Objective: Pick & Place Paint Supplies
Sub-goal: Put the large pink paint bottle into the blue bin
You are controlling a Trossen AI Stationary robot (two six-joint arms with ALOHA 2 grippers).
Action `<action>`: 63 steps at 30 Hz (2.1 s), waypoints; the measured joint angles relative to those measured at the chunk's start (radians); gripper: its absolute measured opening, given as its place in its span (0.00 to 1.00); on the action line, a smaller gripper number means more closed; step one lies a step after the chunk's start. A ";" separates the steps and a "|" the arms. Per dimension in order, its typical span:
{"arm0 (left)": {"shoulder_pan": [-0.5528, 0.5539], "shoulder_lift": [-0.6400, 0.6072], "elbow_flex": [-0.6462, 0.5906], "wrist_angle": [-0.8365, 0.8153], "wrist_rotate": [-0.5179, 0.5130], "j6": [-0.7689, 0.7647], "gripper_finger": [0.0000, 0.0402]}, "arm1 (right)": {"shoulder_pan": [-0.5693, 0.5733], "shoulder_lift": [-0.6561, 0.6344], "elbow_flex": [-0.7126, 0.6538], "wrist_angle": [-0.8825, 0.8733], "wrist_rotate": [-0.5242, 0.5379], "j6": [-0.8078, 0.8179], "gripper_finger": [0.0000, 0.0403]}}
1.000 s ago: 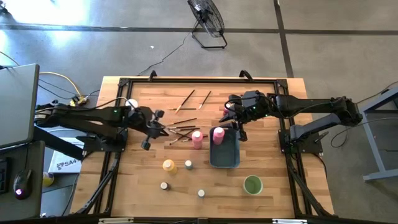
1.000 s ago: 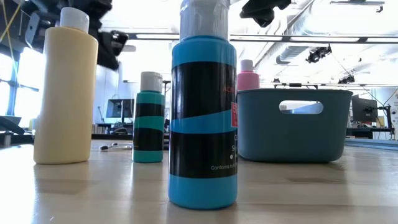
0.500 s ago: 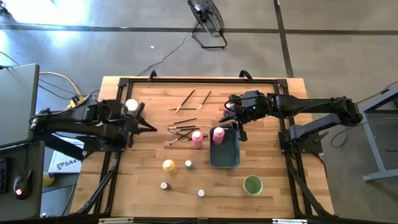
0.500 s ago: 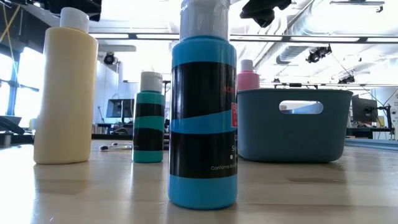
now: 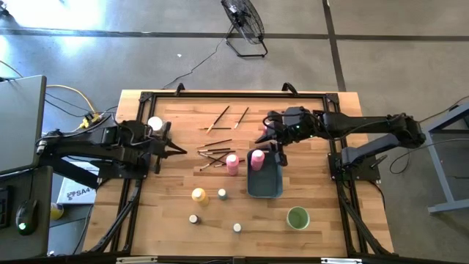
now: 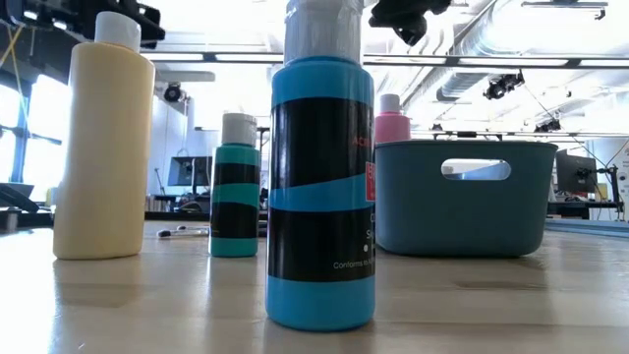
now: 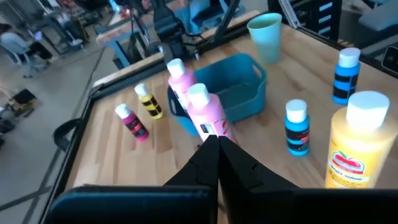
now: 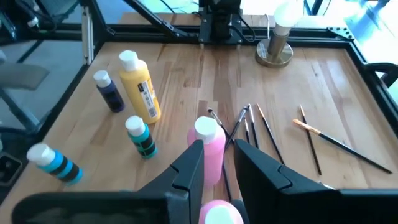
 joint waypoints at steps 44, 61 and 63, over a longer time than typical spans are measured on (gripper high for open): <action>0.000 -0.189 -0.057 -0.079 -0.318 -0.113 0.00 | 0.073 0.304 0.145 0.083 0.204 0.026 0.15; 0.000 -0.189 -0.057 -0.079 -0.318 -0.113 0.00 | 0.063 0.308 0.158 0.053 0.101 -0.016 0.13; 0.000 -0.189 -0.057 -0.079 -0.318 -0.113 0.00 | 0.066 0.311 0.158 0.052 0.101 -0.041 0.13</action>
